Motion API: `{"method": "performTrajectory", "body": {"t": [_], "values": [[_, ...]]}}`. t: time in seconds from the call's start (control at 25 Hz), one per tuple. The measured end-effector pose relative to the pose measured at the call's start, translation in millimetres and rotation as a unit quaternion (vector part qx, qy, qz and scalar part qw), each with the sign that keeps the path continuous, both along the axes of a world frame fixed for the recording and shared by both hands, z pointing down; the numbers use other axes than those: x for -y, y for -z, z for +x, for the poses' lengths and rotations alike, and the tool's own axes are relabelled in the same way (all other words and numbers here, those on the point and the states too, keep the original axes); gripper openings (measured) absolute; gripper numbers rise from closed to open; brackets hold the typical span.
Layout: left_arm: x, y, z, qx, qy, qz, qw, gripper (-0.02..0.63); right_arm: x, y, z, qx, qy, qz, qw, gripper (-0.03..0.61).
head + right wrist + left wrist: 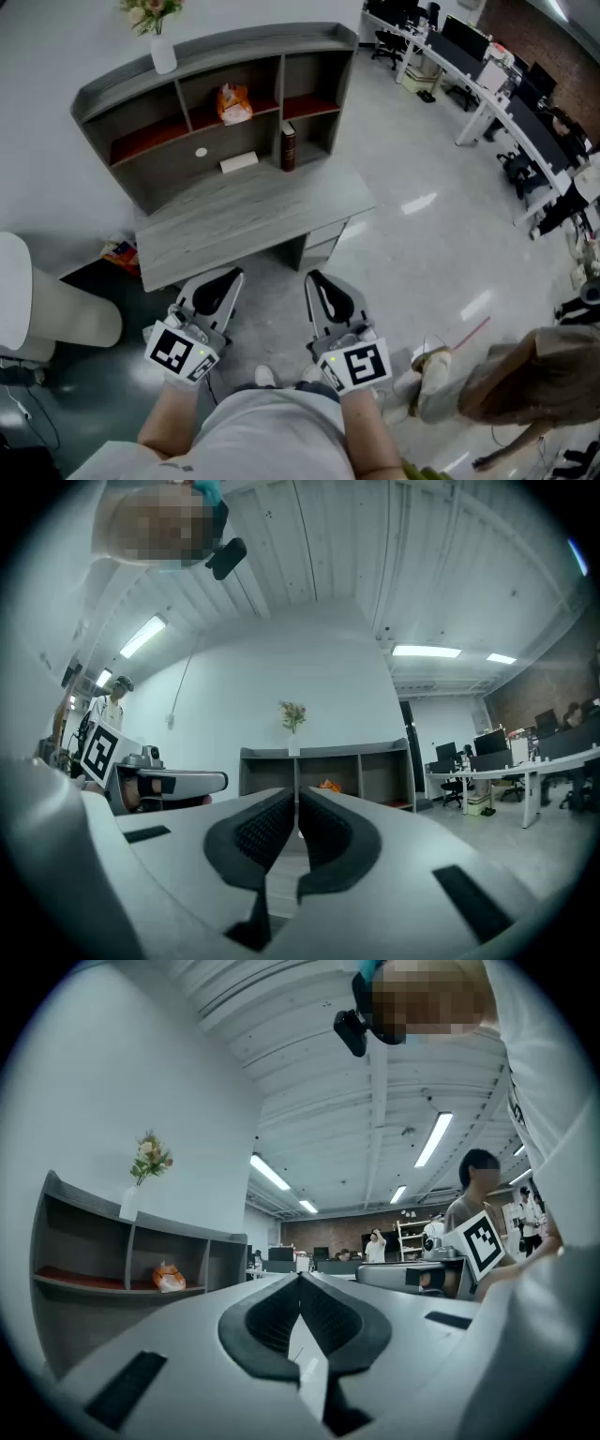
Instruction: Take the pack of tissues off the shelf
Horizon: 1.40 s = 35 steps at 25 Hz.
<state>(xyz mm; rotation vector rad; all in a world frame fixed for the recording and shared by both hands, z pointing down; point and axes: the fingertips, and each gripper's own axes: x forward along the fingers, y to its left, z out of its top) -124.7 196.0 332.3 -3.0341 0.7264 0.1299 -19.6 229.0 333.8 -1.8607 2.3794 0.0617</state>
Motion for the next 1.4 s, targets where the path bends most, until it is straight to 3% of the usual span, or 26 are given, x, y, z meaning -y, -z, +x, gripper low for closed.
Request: {"method": "performTrajectory", "body": {"t": [0.28, 0.68, 1.0, 1.4], "values": [[10.3, -5.0, -17.1, 0.003, -0.018, -0.007, 0.9998, 0.017, 10.0, -16.1, -18.1, -0.026, 0.001, -0.018, 1.000, 0.029], [38.0, -14.4, -33.3, 0.004, -0.024, -0.012, 0.9996, 0.017, 26.3, -18.0, -26.8, -0.012, -0.013, -0.005, 1.000, 0.029], [84.1, -26.5, -1.3, 0.012, -0.007, -0.010, 0.9999, 0.017, 77.7, -28.6, 14.4, 0.010, -0.003, 0.002, 1.000, 0.031], [185.2, -68.1, 82.0, 0.024, 0.052, -0.040, 0.9976, 0.017, 186.1, -73.0, 110.5, 0.032, 0.046, -0.021, 0.998, 0.031]]}}
